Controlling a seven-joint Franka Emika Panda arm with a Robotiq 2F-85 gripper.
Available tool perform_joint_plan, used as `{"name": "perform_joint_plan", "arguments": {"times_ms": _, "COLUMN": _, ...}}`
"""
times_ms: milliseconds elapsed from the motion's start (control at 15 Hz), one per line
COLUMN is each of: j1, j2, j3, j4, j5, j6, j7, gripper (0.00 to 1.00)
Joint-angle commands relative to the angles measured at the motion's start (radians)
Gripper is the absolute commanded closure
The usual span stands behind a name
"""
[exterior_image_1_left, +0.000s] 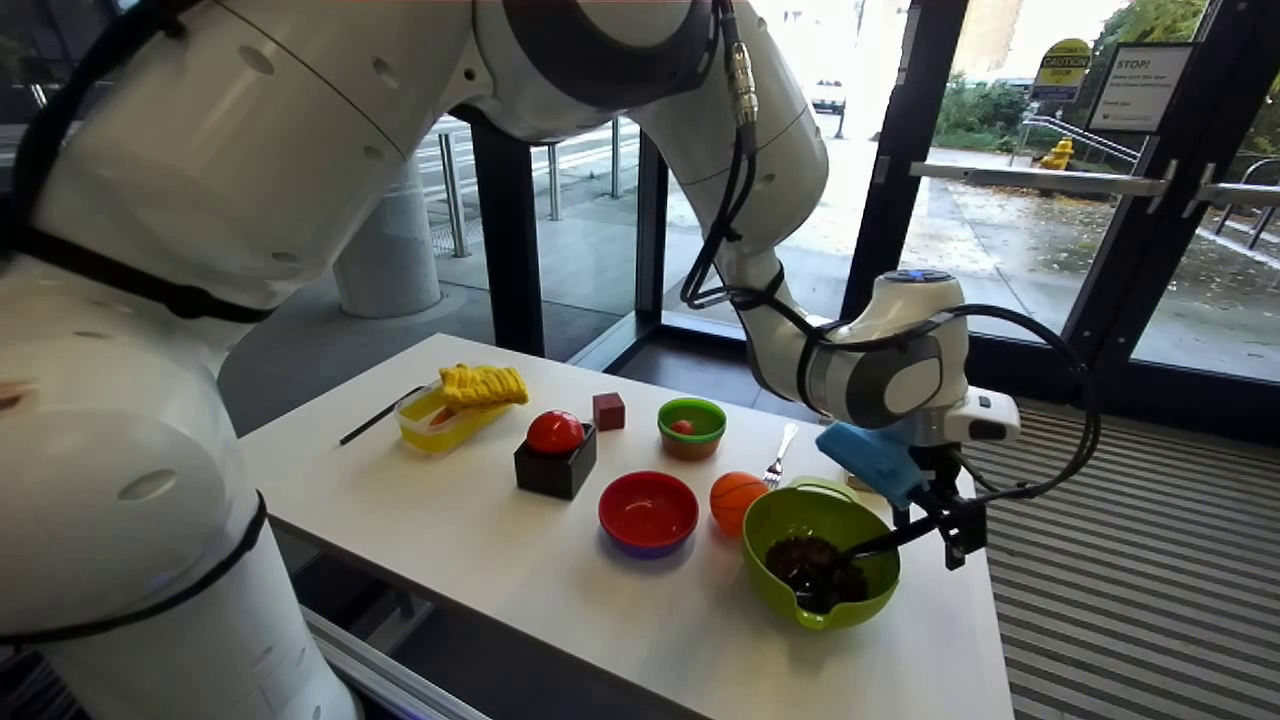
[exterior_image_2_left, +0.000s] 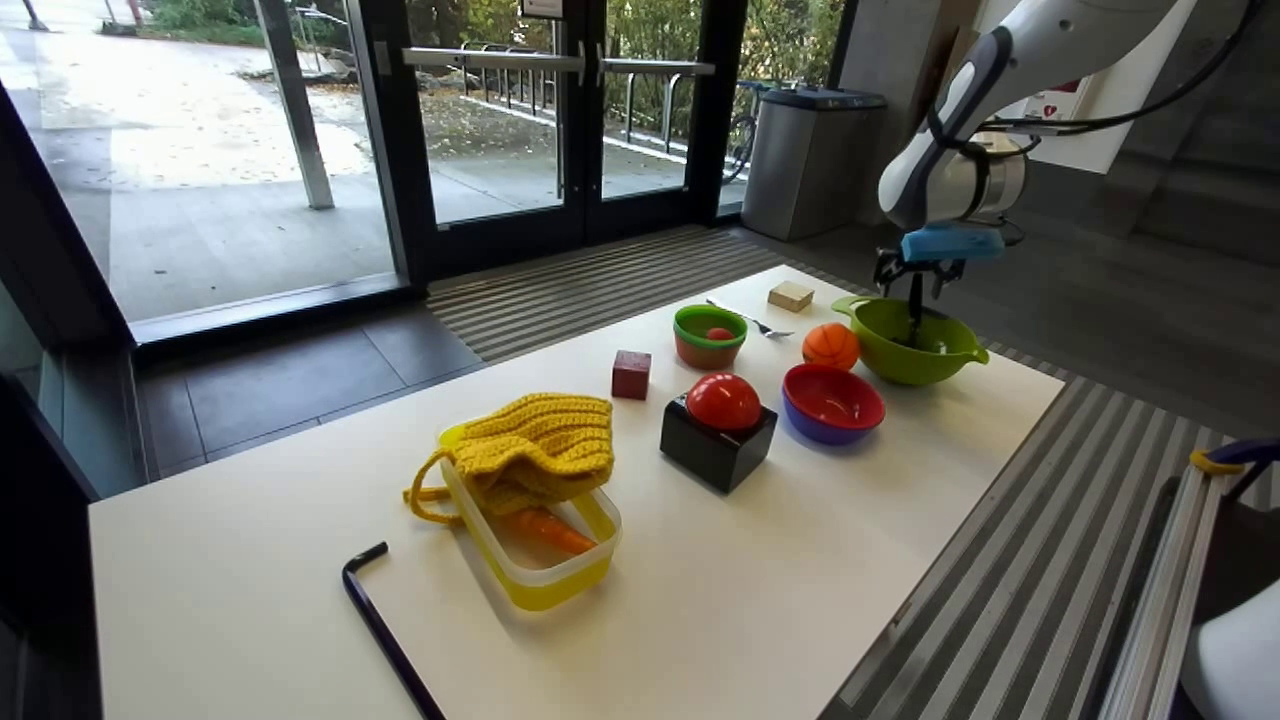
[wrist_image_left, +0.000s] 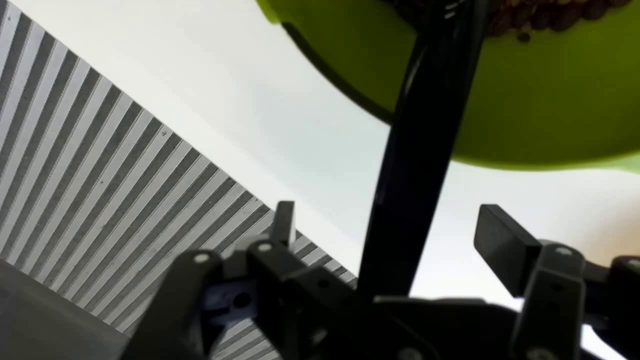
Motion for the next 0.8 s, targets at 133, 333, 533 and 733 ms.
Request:
{"name": "perform_joint_plan", "arguments": {"times_ms": 133, "j1": 0.022, "j2": -0.052, "j3": -0.015, "j4": -0.050, "j5": 0.011, "j6": 0.011, "j7": 0.000, "gripper": 0.13}}
{"name": "perform_joint_plan", "arguments": {"times_ms": 333, "j1": 0.029, "j2": -0.060, "j3": -0.024, "j4": -0.045, "j5": 0.008, "j6": 0.012, "j7": 0.006, "gripper": 0.05}}
{"name": "perform_joint_plan", "arguments": {"times_ms": 533, "j1": 0.033, "j2": -0.074, "j3": -0.026, "j4": -0.047, "j5": 0.007, "j6": 0.013, "j7": 0.006, "gripper": 0.08}}
{"name": "perform_joint_plan", "arguments": {"times_ms": 733, "j1": 0.036, "j2": -0.079, "j3": -0.028, "j4": -0.048, "j5": 0.005, "j6": 0.010, "j7": 0.008, "gripper": 0.27}}
